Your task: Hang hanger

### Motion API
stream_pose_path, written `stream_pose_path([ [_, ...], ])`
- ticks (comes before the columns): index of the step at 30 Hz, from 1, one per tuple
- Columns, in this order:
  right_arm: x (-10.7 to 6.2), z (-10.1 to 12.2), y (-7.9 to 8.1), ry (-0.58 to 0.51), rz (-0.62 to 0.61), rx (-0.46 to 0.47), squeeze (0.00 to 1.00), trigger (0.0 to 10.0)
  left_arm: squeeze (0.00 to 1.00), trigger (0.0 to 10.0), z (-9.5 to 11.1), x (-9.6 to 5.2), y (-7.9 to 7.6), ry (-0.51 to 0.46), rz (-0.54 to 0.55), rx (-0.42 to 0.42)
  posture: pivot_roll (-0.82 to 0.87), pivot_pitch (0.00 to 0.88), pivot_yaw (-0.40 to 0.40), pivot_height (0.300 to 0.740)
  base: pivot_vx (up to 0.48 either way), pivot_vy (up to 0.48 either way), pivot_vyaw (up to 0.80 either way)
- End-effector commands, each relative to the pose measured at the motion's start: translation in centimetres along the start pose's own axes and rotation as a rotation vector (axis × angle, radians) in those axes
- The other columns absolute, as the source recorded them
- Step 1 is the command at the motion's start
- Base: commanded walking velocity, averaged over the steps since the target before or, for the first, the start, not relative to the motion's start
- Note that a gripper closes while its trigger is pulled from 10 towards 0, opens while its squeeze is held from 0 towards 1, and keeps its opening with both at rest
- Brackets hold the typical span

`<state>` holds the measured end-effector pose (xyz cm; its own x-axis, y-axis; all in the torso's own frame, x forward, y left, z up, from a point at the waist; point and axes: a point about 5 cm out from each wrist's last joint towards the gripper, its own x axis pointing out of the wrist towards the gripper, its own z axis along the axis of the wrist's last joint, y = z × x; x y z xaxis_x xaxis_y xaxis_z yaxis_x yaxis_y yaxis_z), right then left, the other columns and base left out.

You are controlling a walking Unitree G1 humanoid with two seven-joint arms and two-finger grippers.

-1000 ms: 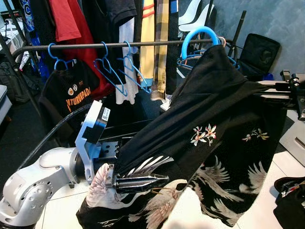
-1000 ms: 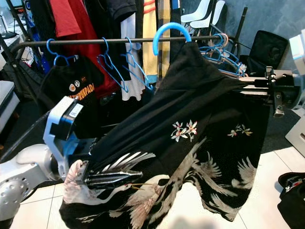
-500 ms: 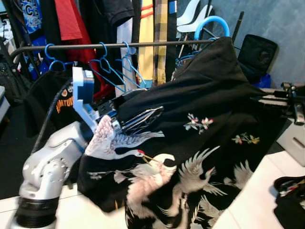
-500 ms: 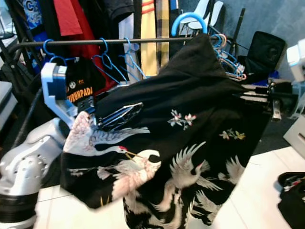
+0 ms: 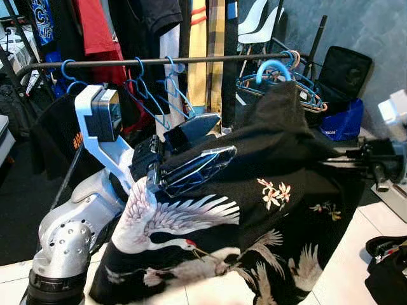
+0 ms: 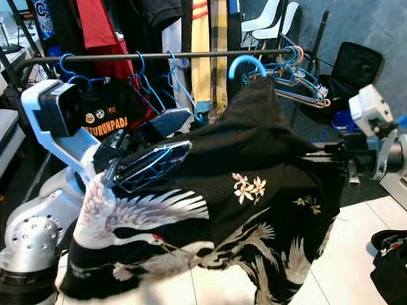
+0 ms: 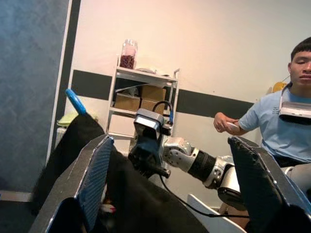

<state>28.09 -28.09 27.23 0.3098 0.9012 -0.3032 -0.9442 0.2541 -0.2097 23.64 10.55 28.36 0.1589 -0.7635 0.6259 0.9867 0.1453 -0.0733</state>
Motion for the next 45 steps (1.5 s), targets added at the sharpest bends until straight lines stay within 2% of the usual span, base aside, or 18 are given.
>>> stream_pose_path([
  [1, -0.1, 0.4, 0.1, 0.006, 0.004, -0.015, 0.00, 0.0, 0.00, 10.0, 0.0, 0.4, -0.1, -0.005, -0.013, -0.002, -0.06, 0.000, -0.016, 0.740, 0.000, 0.000, 0.00],
  [3, -0.1, 0.1, 1.1, -0.002, 0.067, 0.031, 0.00, 0.0, 0.00, 10.0, -0.2, 0.7, 1.0, -0.012, 0.077, 0.028, -0.06, 0.000, -0.015, 0.740, 0.000, 0.000, 0.00],
  [4, -0.1, 0.1, 1.1, -0.002, 0.067, 0.031, 0.00, 0.0, 0.00, 10.0, -0.2, 0.7, 1.0, -0.012, 0.077, 0.028, -0.06, 0.000, -0.015, 0.740, 0.000, 0.000, 0.00],
  [7, -0.4, -0.2, 2.1, 0.025, 0.127, 0.079, 0.00, 0.0, 0.00, 10.0, -0.1, 0.6, 2.7, -0.028, 0.207, 0.069, -0.06, 0.000, -0.014, 0.740, 0.000, 0.000, 0.00],
  [10, -0.8, -0.4, 2.3, 0.054, 0.131, 0.096, 0.00, 0.0, 0.00, 10.0, 0.1, 0.5, 3.1, -0.035, 0.236, 0.081, -0.06, 0.000, -0.013, 0.740, 0.000, 0.000, 0.00],
  [13, -1.8, -0.6, 2.6, 0.112, 0.128, 0.118, 0.00, 0.0, 0.00, 10.0, 0.9, -0.1, 4.1, -0.054, 0.317, 0.121, -0.06, 0.000, -0.013, 0.740, 0.000, 0.000, 0.00],
  [20, -2.6, 0.0, 1.9, 0.112, 0.059, 0.074, 0.00, 0.0, 0.00, 10.0, 0.8, -0.3, 4.0, -0.026, 0.304, 0.125, -0.07, 0.000, -0.011, 0.740, 0.000, 0.000, 0.00],
  [22, -3.9, 2.5, 1.6, 0.047, 0.018, 0.014, 0.00, 0.0, 0.00, 10.0, -0.2, -1.6, 3.8, 0.118, 0.280, 0.154, -0.07, 0.000, -0.005, 0.740, 0.000, 0.000, 0.00],
  [24, -3.9, 2.5, 1.6, 0.047, 0.018, 0.014, 0.00, 0.0, 0.00, 10.0, -0.2, -1.6, 3.8, 0.118, 0.280, 0.154, -0.07, 0.000, -0.005, 0.740, 0.000, 0.000, 0.00],
  [25, -4.1, 3.4, 1.8, 0.018, 0.031, -0.002, 0.00, 0.0, 0.00, 10.0, -0.7, -2.1, 3.9, 0.179, 0.284, 0.173, -0.07, 0.000, -0.005, 0.740, 0.000, 0.000, 0.00],
  [27, -4.1, 6.4, 2.4, -0.120, 0.089, -0.053, 0.00, 0.0, 0.00, 10.0, -1.0, -3.4, 5.0, 0.253, 0.364, 0.227, -0.07, 0.000, -0.005, 0.740, 0.000, 0.000, 0.00],
  [33, -4.6, 8.3, 2.8, -0.229, 0.119, -0.086, 0.00, 0.0, 0.00, 10.0, -1.0, -4.2, 6.1, 0.270, 0.446, 0.267, -0.07, 0.000, -0.005, 0.740, 0.000, 0.000, 0.00],
  [37, -4.7, 8.5, 2.9, -0.243, 0.122, -0.089, 0.00, 0.0, 0.00, 10.0, -1.0, -4.3, 6.3, 0.270, 0.463, 0.275, -0.07, 0.000, -0.005, 0.740, 0.000, 0.000, 0.00],
  [38, -5.2, 9.3, 3.0, -0.314, 0.137, -0.094, 0.00, 0.0, 0.00, 10.0, -1.0, -4.6, 6.8, 0.253, 0.515, 0.280, -0.07, 0.000, -0.008, 0.740, 0.000, 0.000, 0.00],
  [41, -5.2, 9.3, 3.0, -0.314, 0.137, -0.094, 0.00, 0.0, 0.00, 10.0, -1.0, -4.6, 6.8, 0.253, 0.515, 0.280, -0.07, 0.000, -0.008, 0.740, 0.000, 0.000, 0.00],
  [42, -5.5, 9.8, 3.2, -0.361, 0.155, -0.094, 0.00, 0.0, 0.00, 10.0, -1.1, -4.8, 7.1, 0.239, 0.553, 0.282, -0.07, 0.000, -0.009, 0.740, 0.000, 0.000, 0.00],
  [43, -5.5, 9.8, 3.2, -0.361, 0.155, -0.094, 0.00, 0.0, 0.00, 10.0, -1.1, -4.8, 7.1, 0.239, 0.553, 0.282, -0.07, 0.000, -0.009, 0.740, 0.000, 0.000, 0.00],
  [45, -4.5, 8.4, 3.6, -0.264, 0.183, -0.026, 0.00, 0.0, 0.00, 10.0, -0.3, -4.9, 7.4, 0.212, 0.579, 0.300, -0.07, 0.000, -0.008, 0.740, 0.000, 0.000, 0.00],
])
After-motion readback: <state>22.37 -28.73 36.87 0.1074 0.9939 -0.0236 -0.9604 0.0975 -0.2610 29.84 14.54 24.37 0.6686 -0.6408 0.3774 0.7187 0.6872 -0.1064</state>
